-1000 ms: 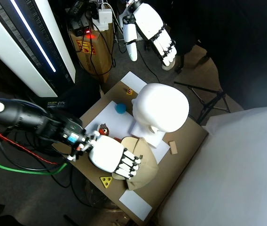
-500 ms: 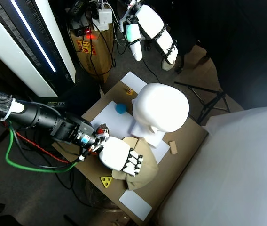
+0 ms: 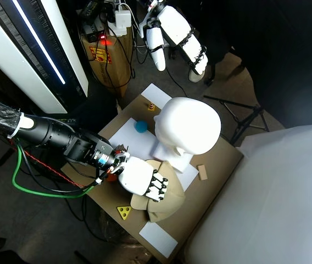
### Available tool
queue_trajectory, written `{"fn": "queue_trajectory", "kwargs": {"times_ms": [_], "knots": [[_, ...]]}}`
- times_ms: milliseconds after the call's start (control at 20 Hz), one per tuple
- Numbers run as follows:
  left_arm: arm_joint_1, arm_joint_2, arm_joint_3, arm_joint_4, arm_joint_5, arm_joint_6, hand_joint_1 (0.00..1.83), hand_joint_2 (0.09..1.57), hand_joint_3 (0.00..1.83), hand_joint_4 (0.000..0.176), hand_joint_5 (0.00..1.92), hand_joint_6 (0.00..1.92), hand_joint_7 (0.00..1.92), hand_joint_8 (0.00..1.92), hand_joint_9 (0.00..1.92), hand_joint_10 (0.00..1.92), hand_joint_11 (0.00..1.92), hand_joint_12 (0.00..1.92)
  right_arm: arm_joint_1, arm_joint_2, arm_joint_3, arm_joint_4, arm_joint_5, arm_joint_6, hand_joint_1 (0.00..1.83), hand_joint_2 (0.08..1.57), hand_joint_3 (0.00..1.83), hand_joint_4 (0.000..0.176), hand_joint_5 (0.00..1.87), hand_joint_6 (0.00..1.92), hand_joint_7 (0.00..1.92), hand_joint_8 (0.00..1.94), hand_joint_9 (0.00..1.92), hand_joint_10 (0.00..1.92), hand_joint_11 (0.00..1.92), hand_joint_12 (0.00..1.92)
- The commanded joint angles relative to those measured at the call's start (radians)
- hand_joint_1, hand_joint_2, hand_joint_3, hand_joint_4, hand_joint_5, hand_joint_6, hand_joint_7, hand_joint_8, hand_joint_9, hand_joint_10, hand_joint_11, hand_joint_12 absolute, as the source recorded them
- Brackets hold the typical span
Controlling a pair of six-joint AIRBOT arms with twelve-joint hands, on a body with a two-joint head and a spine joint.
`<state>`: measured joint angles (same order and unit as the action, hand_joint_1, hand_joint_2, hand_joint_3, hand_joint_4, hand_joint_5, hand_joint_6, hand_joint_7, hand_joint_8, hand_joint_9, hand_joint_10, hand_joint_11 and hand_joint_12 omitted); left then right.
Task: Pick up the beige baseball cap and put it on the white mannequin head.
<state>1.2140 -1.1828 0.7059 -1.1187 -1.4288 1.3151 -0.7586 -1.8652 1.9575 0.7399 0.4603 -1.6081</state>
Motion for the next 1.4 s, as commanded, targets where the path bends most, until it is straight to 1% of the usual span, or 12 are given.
{"fn": "queue_trajectory", "kwargs": {"times_ms": [0,100,150,200,250,300,600,1000,1050,1200,1250,1350], "knots": [[-0.005,-0.002,0.005,0.052,-0.077,0.001,0.00,1.14,0.00,0.000,0.00,0.00,0.00,0.00,0.00,0.00,0.02,0.02,0.006,0.005,0.008,-0.015,0.105,-0.001,1.31,1.16,0.00,0.000,0.34,0.01,0.35,0.01,0.36,0.02,0.00,1.08],[-0.005,-0.004,0.004,0.059,-0.067,0.008,0.00,1.14,0.00,0.000,0.01,0.00,0.00,0.00,0.00,0.00,0.02,0.02,0.007,0.004,0.008,-0.015,0.115,-0.001,1.31,1.16,0.00,0.000,0.52,0.03,0.56,0.02,0.57,0.04,0.14,1.17],[-0.004,-0.007,0.003,0.059,-0.063,0.009,0.00,1.14,0.00,0.000,0.01,0.00,0.00,0.00,0.00,0.00,0.03,0.02,0.008,0.004,0.008,-0.015,0.118,-0.001,1.65,1.17,0.00,0.000,0.75,0.05,0.83,0.04,0.73,0.97,0.59,1.63],[-0.003,-0.012,0.005,0.059,-0.063,0.009,0.00,1.14,0.00,0.000,0.01,0.00,0.00,0.00,0.00,0.00,0.03,0.02,0.007,0.004,0.008,-0.015,0.122,-0.001,1.65,1.17,0.00,0.000,0.75,0.05,0.83,0.04,0.73,0.97,0.59,1.63],[-0.002,-0.018,0.009,0.064,-0.068,0.009,0.00,1.14,0.00,0.000,0.01,0.00,0.00,0.00,0.00,0.00,0.04,0.02,0.008,0.004,0.008,-0.015,0.125,-0.001,1.62,1.15,0.00,0.000,0.85,0.06,0.78,0.83,0.78,1.21,0.73,1.70],[0.003,-0.027,0.016,0.075,-0.070,0.009,0.00,1.14,0.00,0.000,0.01,0.00,0.00,0.00,0.00,0.00,0.04,0.03,0.008,0.004,0.009,-0.015,0.132,-0.001,1.50,1.17,0.01,0.000,0.69,0.95,0.80,1.06,0.80,1.30,0.77,1.72],[0.020,-0.072,0.046,0.094,-0.084,-0.003,0.00,1.15,0.00,0.000,0.02,0.00,0.01,0.00,0.00,0.00,0.06,0.04,0.015,0.001,0.018,-0.016,0.189,0.001,1.37,1.15,0.00,0.000,0.84,0.97,0.90,1.12,0.90,1.38,0.89,1.43],[0.055,-0.094,0.057,0.088,-0.118,-0.025,0.00,1.15,0.00,0.000,0.02,0.00,0.01,0.00,0.00,0.00,0.07,0.05,0.023,-0.002,0.025,-0.068,0.420,0.000,1.37,1.15,0.00,0.000,0.81,0.99,0.91,1.08,0.90,1.40,0.87,1.44],[0.056,-0.095,0.057,0.088,-0.118,-0.025,0.00,1.15,0.00,0.000,0.02,0.00,0.01,0.00,0.00,0.00,0.07,0.05,0.023,-0.002,0.025,-0.082,0.458,-0.001,1.46,1.14,0.00,0.000,0.81,0.91,0.90,1.04,0.89,1.29,0.83,1.65],[0.064,-0.100,0.059,0.106,-0.118,-0.025,0.00,1.15,0.00,0.000,0.02,0.00,0.02,0.01,0.00,0.00,0.07,0.05,0.032,-0.002,0.025,-0.125,0.565,-0.005,1.48,1.14,0.00,0.000,0.82,0.93,0.91,1.00,0.91,1.24,0.77,1.71],[0.066,-0.103,0.059,0.107,-0.118,-0.025,0.00,1.15,0.00,0.000,0.03,0.00,0.03,0.01,0.01,0.00,0.07,0.05,0.036,-0.002,0.025,-0.133,0.583,-0.009,1.39,1.14,0.00,0.000,0.82,1.01,0.92,1.03,0.91,1.34,0.79,1.52],[0.068,-0.111,0.057,0.104,-0.118,-0.025,0.00,1.15,0.00,0.000,0.05,0.01,0.05,0.01,0.02,0.01,0.08,0.06,0.040,-0.002,0.024,-0.161,0.641,-0.020,1.37,1.15,0.00,0.000,0.81,1.04,0.92,1.04,0.90,1.39,0.82,1.46]]}}
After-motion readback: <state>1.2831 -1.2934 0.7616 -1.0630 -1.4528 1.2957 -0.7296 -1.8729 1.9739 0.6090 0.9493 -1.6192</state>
